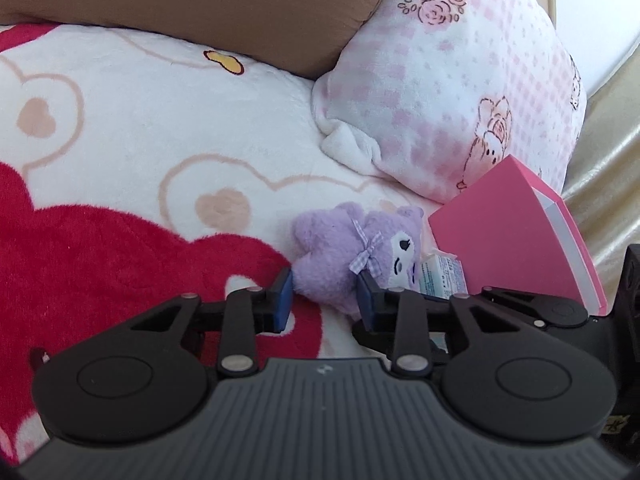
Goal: Organize objects
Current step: 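Close the left gripper on the purple plush toy's head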
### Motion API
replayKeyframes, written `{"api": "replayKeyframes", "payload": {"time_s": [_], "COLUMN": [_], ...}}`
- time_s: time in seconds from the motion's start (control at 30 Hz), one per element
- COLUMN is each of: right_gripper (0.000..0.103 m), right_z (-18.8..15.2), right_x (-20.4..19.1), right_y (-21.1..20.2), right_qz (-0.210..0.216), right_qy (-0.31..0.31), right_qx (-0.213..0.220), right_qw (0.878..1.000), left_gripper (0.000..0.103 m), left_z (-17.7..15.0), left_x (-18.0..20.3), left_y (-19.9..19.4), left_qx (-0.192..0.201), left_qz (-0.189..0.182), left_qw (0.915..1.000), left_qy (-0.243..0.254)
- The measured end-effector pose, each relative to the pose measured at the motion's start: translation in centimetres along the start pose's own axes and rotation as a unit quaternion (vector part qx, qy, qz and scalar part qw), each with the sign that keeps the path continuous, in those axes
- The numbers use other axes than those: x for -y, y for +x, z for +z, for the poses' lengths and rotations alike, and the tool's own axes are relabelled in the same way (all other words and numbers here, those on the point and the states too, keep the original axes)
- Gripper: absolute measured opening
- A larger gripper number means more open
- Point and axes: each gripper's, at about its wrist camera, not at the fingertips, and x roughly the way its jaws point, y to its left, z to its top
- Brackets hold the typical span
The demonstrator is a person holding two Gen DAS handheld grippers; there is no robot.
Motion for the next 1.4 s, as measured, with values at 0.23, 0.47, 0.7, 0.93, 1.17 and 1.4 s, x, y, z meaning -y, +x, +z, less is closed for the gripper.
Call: {"api": "replayKeyframes", "payload": {"time_s": [0.23, 0.47, 0.7, 0.93, 1.17, 1.4], "right_gripper": [0.034, 0.027, 0.082, 0.084, 0.071, 0.062], "right_z": [-0.1, -0.3, 0.4, 1.7, 1.8, 1.5], "right_x": [-1.0, -3.0, -1.1, -0.4, 0.3, -0.7], "right_y": [-1.0, -1.7, -1.6, 0.5, 1.5, 0.5], "right_qz": [0.017, 0.023, 0.017, 0.021, 0.029, 0.039], "right_qy": [-0.02, -0.065, 0.0, 0.032, 0.052, 0.017], "right_qx": [-0.001, -0.002, 0.007, -0.004, -0.009, -0.008], "right_qw": [1.0, 0.998, 1.0, 0.999, 0.998, 0.999], "left_gripper": [0.026, 0.026, 0.027, 0.034, 0.038, 0.041], "left_z": [0.0, -0.1, 0.6, 0.7, 0.8, 0.7], "left_x": [0.9, 1.2, -0.2, -1.6, -2.2, -2.1], "left_y": [-0.6, -1.1, -1.6, -1.6, -1.8, -2.4], "left_qx": [-0.032, -0.047, -0.055, -0.036, -0.027, -0.027], "left_qz": [-0.025, -0.002, 0.015, 0.008, 0.012, 0.016], "left_qw": [0.999, 0.9988, 0.9978, 0.9981, 0.9981, 0.9982], "left_qy": [-0.021, -0.015, -0.034, -0.049, -0.054, -0.051]}}
